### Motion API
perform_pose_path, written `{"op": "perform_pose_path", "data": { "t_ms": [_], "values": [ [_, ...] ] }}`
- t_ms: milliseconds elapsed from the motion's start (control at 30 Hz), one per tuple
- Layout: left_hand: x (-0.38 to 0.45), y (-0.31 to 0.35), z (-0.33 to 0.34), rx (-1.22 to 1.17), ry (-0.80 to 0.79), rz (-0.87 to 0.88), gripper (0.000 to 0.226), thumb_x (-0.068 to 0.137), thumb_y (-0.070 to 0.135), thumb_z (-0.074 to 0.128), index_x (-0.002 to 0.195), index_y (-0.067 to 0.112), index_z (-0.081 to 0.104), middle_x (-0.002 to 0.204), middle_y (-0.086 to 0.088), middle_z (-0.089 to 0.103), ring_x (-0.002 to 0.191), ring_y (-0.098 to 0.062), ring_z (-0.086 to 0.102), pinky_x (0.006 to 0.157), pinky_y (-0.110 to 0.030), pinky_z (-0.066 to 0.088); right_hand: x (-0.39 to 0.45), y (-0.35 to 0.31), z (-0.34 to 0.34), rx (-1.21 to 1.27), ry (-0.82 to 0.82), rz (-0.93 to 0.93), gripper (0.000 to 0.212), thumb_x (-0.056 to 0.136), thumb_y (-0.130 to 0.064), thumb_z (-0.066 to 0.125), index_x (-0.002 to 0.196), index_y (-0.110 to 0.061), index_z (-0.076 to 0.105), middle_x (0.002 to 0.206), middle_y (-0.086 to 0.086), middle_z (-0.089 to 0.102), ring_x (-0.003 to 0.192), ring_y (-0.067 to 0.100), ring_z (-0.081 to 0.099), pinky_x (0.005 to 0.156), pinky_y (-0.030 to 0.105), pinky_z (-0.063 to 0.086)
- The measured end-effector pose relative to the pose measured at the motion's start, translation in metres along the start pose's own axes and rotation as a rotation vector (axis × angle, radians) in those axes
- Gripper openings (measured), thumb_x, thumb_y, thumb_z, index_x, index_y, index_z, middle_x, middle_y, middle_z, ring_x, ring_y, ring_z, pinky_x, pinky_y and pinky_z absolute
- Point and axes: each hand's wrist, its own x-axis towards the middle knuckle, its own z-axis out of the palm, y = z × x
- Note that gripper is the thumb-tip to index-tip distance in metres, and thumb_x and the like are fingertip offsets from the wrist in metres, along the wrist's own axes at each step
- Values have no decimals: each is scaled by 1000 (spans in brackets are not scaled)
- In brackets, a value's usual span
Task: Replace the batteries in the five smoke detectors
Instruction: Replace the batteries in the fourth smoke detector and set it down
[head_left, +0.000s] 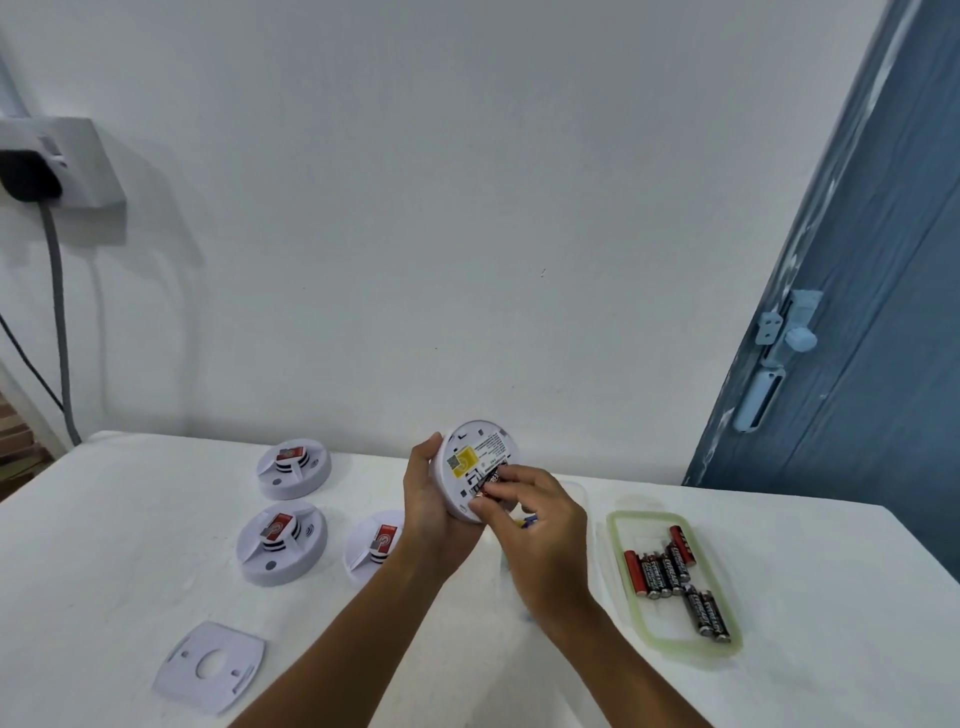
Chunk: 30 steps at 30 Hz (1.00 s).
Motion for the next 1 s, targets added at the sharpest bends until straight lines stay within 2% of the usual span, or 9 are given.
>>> {"op": "perform_pose_path", "data": {
  "t_ms": [133, 233, 367, 467, 533, 633, 733, 900, 1000],
  "values": [
    [0, -1, -1, -12, 1, -7, 52, 82, 46, 51, 108, 4, 65, 99, -18, 68, 93, -30, 60, 90, -42, 46, -4, 1, 4, 23, 58, 16, 20, 70, -11, 83, 89, -8, 77, 98, -1, 72, 95, 9, 66, 81, 10, 51],
    [0, -2, 0, -23, 0, -7, 55, 86, 47, 48, 116, 4, 62, 104, -19, 67, 96, -31, 60, 99, -43, 43, -6, 4, 7, 103, 99, 93, 17, 70, -14, 84, 86, -14, 78, 98, -8, 71, 99, 9, 64, 80, 14, 52],
    [-1, -3, 1, -12, -15, -14, 58, 86, 48, 48, 122, 4, 60, 109, -20, 65, 101, -33, 59, 102, -44, 41, -6, 1, 7, 230, 132, 243, 21, 63, -21, 87, 77, -28, 73, 106, -6, 62, 108, 11, 55, 75, 7, 45],
    [0, -4, 1, 18, -21, 4, 55, 88, 48, 46, 119, 6, 62, 107, -21, 68, 104, -35, 58, 101, -49, 41, -4, -3, 7, 314, 143, 407, 50, 53, -32, 84, 98, -32, 63, 114, -7, 56, 109, 9, 52, 76, 15, 45],
    [0, -5, 3, 37, -26, 8, 52, 89, 47, 43, 115, 7, 64, 105, -20, 69, 104, -36, 58, 99, -51, 42, 0, -2, 7, 402, 139, 508, 71, 53, -24, 89, 115, -31, 54, 118, -8, 54, 111, 8, 52, 72, 15, 47],
    [-1, -5, 5, 58, -45, 7, 51, 90, 47, 40, 107, 8, 67, 102, -20, 71, 102, -36, 59, 96, -49, 43, 3, -2, 6, 567, 123, 602, 79, 62, -3, 87, 127, -27, 49, 120, -5, 56, 110, 13, 57, 73, 18, 52],
    [-2, -7, 5, 63, -61, -8, 51, 90, 46, 40, 105, 7, 69, 102, -20, 71, 100, -35, 60, 91, -48, 45, 7, -1, 5, 685, 110, 660, 74, 62, 4, 84, 124, -21, 53, 116, 5, 64, 103, 22, 66, 74, 29, 58],
    [-1, -6, -1, 71, -52, -28, 54, 91, 46, 38, 101, 7, 73, 103, -19, 70, 99, -34, 61, 90, -47, 45, 6, -2, 1, 603, 38, 614, 52, 69, 1, 81, 114, -16, 59, 105, 5, 70, 96, 20, 69, 66, 22, 56],
    [-1, -6, -6, 94, -51, -43, 55, 91, 46, 38, 96, 6, 75, 103, -20, 70, 99, -35, 61, 98, -49, 41, 11, 2, -7, 647, -43, 669, 37, 77, -2, 75, 108, -16, 61, 105, 9, 71, 95, 26, 70, 75, 38, 59]
  ]
}}
